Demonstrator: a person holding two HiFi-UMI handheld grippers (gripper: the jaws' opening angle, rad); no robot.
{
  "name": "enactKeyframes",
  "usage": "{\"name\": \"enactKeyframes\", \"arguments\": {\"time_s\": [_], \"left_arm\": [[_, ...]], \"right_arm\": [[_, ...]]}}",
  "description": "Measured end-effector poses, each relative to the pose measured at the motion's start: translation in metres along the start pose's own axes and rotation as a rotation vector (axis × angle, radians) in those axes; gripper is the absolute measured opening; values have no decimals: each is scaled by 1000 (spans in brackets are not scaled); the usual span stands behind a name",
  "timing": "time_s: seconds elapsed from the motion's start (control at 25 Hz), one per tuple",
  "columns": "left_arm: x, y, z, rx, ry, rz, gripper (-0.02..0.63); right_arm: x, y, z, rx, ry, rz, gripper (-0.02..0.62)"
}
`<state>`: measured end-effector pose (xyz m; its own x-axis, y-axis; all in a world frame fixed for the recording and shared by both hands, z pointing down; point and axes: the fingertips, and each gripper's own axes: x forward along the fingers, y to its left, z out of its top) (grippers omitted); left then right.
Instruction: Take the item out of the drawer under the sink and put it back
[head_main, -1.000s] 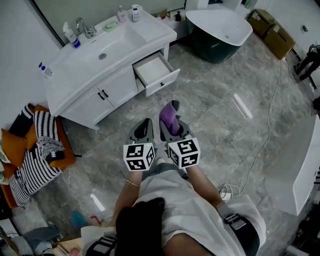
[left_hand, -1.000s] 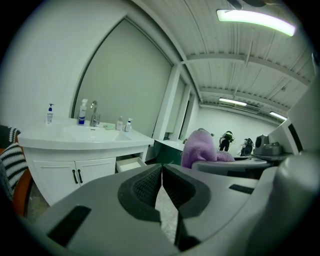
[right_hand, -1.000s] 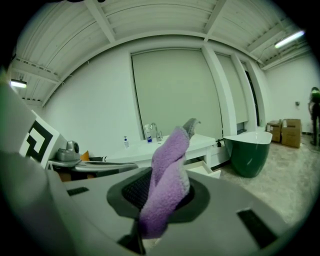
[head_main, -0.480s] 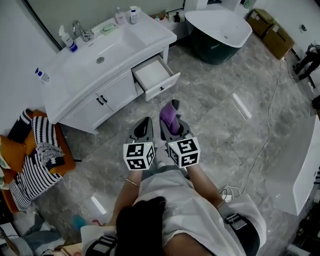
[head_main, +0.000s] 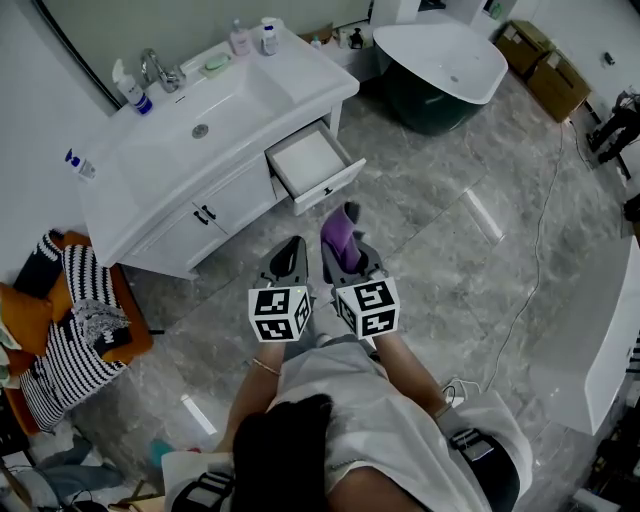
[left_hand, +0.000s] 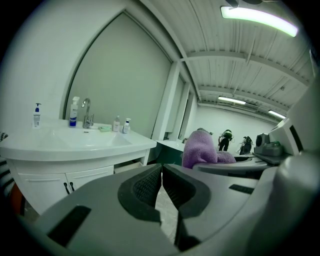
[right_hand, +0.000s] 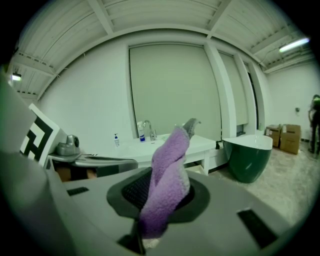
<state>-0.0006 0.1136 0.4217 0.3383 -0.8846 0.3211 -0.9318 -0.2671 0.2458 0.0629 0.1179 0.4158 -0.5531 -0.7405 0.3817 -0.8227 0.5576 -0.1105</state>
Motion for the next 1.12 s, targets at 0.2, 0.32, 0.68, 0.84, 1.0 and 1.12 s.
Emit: {"name": "enactKeyframes", "arguments": {"time_s": [0.2,0.32,0.68,0.84,1.0,1.12], "left_arm": [[17,15,3,-7,22,-8,11],[28,22,4,-18,44,-27,11],[63,57,17,-14,77,-65,11],[78,73,23,1,87,-86,11],[93,87,31,20,95,-113,11],[104,96,39,37,99,-136,11]], "right_arm": [[21,-1,0,-22,30,-11,84],[34,-3,0,4,51,-10,84],[83,-9,13,12,86,-35,84],[105,-10,23,36,80,-45,84],[126,-11,31,43,74,-62,84],[140,-12,40,55,68,-73,84]]}}
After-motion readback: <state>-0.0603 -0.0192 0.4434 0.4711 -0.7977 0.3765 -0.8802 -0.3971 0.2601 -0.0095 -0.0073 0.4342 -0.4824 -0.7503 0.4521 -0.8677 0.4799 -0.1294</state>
